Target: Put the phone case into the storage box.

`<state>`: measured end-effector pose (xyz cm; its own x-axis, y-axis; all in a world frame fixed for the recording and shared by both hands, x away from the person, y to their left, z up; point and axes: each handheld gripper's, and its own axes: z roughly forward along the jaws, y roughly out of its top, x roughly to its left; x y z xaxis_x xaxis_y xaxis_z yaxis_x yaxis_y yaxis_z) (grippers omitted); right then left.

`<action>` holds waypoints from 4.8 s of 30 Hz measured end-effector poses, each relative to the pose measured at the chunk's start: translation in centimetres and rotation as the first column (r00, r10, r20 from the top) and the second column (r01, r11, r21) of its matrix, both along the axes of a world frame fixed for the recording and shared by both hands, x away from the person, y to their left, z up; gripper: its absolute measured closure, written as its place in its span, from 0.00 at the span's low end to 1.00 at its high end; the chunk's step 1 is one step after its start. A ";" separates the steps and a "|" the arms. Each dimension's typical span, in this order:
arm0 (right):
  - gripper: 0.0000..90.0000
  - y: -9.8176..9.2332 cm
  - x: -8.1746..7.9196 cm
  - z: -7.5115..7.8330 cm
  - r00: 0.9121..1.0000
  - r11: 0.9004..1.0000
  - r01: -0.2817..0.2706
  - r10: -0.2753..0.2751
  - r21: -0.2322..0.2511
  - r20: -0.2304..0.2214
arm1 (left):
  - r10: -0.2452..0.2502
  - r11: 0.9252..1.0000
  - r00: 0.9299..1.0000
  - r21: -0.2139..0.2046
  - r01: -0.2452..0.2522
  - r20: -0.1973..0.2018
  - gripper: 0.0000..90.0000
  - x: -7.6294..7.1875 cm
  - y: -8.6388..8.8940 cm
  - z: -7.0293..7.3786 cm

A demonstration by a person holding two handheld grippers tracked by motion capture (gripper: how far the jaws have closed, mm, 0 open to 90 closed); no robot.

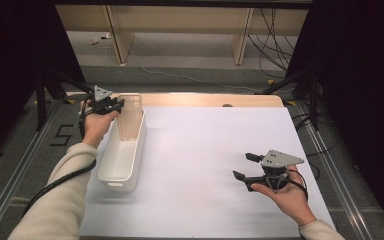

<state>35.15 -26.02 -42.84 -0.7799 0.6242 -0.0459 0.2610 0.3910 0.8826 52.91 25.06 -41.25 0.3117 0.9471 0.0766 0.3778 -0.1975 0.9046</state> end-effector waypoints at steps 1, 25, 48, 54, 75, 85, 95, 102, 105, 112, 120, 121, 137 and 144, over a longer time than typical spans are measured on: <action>0.28 0.0 0.0 0.0 1.000 1.000 -0.002 0.002 0.002 0.001 | 0.003 1.000 1.000 -0.001 -0.003 -0.005 0.78 0.0 0.0 -0.1; 0.28 0.0 0.0 -0.1 1.000 1.000 -0.004 0.004 -0.005 -0.005 | -0.015 1.000 0.998 -0.014 0.014 -0.063 0.48 -0.8 0.2 -0.1; 0.28 0.0 0.0 -0.1 1.000 1.000 -0.006 0.006 -0.004 -0.008 | 0.093 0.994 0.991 -0.055 -0.098 -0.098 0.99 0.1 1.4 -0.8; 0.28 0.0 0.0 -0.1 1.000 1.000 -0.007 0.006 -0.004 -0.007 | 0.070 0.996 0.994 -0.043 -0.074 -0.089 0.99 0.6 0.6 -0.7; 0.28 0.0 0.0 -0.1 1.000 1.000 -0.005 0.005 -0.008 -0.006 | 0.045 0.996 0.999 -0.074 -0.047 -0.029 0.70 -1.8 0.8 1.4; 0.28 0.0 0.0 0.0 1.000 1.000 -0.003 0.003 -0.004 -0.006 | -0.061 0.990 0.998 -0.126 0.061 0.007 0.30 -3.8 0.2 2.4; 0.28 0.0 0.0 0.0 1.000 1.000 -0.002 0.002 -0.001 -0.007 | -0.131 0.986 0.990 -0.102 0.135 0.041 0.16 -6.4 -1.0 3.5; 0.28 0.0 0.0 0.0 1.000 1.000 0.002 -0.002 0.005 -0.004 | -0.165 0.980 0.985 -0.102 0.169 0.049 0.09 -8.1 -1.9 3.5; 0.28 0.0 0.0 0.0 1.000 1.000 0.001 -0.001 0.001 -0.007 | -0.170 0.980 0.984 -0.094 0.175 0.056 0.07 -8.9 -2.1 3.4; 0.28 -0.1 0.0 0.1 1.000 1.000 0.003 -0.003 0.005 -0.003 | -0.172 0.981 0.984 -0.086 0.176 0.046 0.04 -10.7 -2.3 3.4; 0.28 0.0 0.0 0.1 1.000 1.000 0.003 -0.003 0.007 -0.004 | -0.186 0.979 0.982 -0.076 0.188 0.042 0.03 -12.4 -2.9 3.1; 0.28 0.0 0.0 0.1 1.000 1.000 0.003 -0.003 0.009 -0.004 | -0.189 0.979 0.981 -0.072 0.191 0.039 0.03 -12.5 -3.1 3.0; 0.28 0.0 0.0 0.1 1.000 1.000 0.002 -0.002 0.012 -0.005 | -0.227 0.971 0.974 -0.072 0.228 0.026 0.04 -14.4 -4.2 2.3; 0.28 -0.1 0.0 0.2 1.000 1.000 0.003 -0.003 0.010 -0.003 | -0.255 0.963 0.966 -0.078 0.257 0.032 0.05 -15.5 -4.5 2.0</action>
<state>35.16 -26.07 -42.66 -0.7782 0.6269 -0.0371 0.2649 0.3813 0.8857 37.40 20.58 -39.28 0.5435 0.8393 0.0128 0.3047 -0.2115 0.9287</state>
